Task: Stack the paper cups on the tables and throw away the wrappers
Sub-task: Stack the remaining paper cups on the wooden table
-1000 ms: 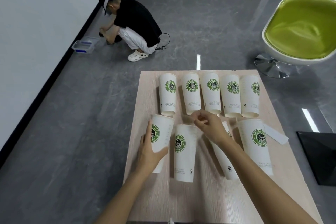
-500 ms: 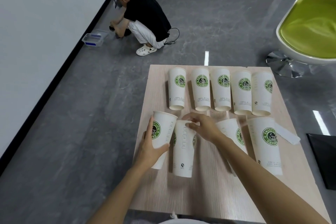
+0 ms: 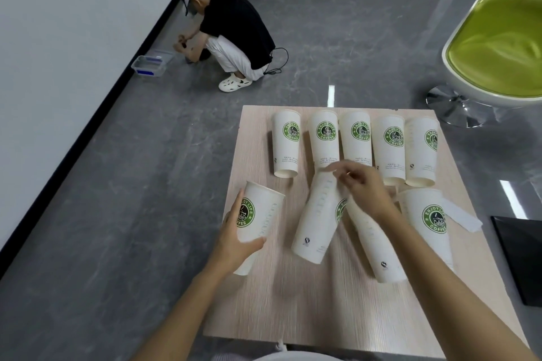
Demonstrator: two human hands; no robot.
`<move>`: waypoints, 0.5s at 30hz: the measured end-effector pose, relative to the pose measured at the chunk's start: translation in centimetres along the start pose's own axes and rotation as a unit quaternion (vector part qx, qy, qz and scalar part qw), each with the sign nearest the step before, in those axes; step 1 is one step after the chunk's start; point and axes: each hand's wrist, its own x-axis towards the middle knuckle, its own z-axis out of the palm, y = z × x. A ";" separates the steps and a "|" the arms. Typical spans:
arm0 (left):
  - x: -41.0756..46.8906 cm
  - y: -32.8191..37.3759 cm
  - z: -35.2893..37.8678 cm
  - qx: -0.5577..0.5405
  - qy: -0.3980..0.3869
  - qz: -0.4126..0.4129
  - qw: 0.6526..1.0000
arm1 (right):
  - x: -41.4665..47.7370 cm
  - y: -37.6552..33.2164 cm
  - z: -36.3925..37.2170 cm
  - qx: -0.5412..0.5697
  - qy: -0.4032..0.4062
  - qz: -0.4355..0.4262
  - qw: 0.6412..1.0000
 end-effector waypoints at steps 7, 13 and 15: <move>-0.1 0.8 -0.6 0.021 -0.052 0.032 0.998 | 1.3 -3.5 -4.2 0.026 0.174 -0.073 0.982; -0.5 2.3 -0.2 0.017 -0.091 0.055 0.994 | 1.3 -5.0 -3.0 0.080 0.244 -0.094 0.962; -0.6 2.7 0.2 0.012 -0.095 0.061 0.993 | 1.1 -5.0 -2.2 0.082 0.236 -0.092 0.964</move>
